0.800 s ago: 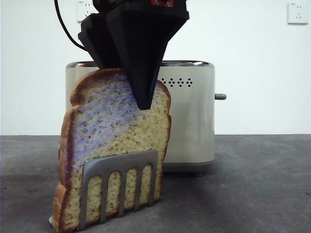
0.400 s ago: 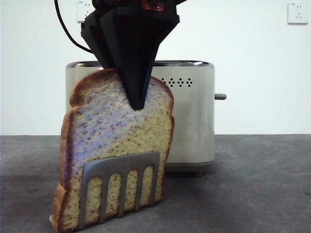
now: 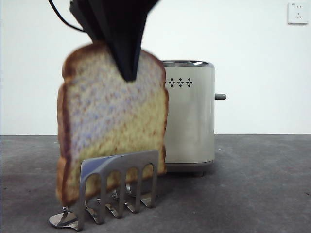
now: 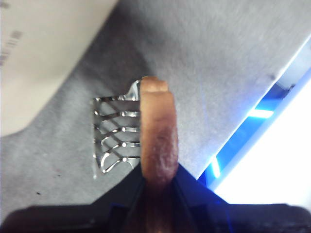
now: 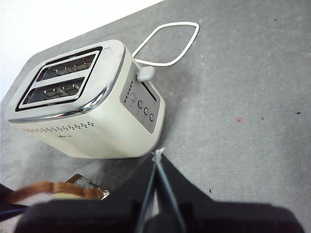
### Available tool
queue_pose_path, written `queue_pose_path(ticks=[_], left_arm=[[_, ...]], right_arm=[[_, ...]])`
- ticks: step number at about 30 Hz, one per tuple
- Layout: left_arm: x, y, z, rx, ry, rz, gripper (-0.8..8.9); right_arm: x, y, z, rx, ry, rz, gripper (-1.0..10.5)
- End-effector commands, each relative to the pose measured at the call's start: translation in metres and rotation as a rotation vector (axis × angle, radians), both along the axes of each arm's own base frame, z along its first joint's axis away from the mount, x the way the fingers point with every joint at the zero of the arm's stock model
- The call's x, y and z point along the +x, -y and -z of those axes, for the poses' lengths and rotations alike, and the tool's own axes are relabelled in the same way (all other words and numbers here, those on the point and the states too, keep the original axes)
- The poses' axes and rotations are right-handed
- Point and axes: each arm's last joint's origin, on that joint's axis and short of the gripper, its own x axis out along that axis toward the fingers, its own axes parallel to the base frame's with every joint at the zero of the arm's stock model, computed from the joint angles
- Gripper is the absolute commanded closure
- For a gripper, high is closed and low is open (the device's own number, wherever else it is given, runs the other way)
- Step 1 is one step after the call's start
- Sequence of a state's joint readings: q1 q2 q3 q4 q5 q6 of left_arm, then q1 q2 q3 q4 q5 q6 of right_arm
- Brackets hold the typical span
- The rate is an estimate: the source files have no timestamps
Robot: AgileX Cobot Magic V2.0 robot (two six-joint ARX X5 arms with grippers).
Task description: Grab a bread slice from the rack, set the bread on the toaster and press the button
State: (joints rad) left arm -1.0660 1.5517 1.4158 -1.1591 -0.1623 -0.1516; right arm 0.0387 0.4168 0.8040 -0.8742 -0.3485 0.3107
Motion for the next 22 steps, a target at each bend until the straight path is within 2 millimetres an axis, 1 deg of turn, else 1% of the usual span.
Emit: queue_pose_path(ticks=[1,7,11,15,18,20,22], left_arm=[[-0.004,-0.009,-0.013,-0.024,0.03,0.033,7.92],[-0.019,-0.035,-0.046,-0.044,0.109,0.195,7.92],[-0.028,-0.052,-0.079,-0.057,0.184,0.325,7.91],[-0.036,-0.066,-0.122,-0.105,0.319,0.468,7.91],[-0.04,-0.073,-0.15,-0.131,0.434,0.569,7.91],[-0.041,-0.078,-0.164,-0.12,0.512,0.644,7.91],[-0.041,-0.082,-0.173,-0.082,0.591,0.717,7.91]], right_arm=[[0.0,0.0,-0.002,0.001,0.01,-0.004,9.5],[0.0,0.0,-0.002,0.001,0.01,-0.004,9.5],[0.0,0.0,-0.002,0.001,0.011,-0.004,9.5],[0.0,0.0,-0.002,0.001,0.011,-0.004,9.5],[0.0,0.0,-0.002,0.001,0.01,-0.004,9.5],[0.0,0.0,-0.002,0.002,0.01,-0.004,9.5],[0.0,0.0,-0.002,0.002,0.01,-0.004,9.5]])
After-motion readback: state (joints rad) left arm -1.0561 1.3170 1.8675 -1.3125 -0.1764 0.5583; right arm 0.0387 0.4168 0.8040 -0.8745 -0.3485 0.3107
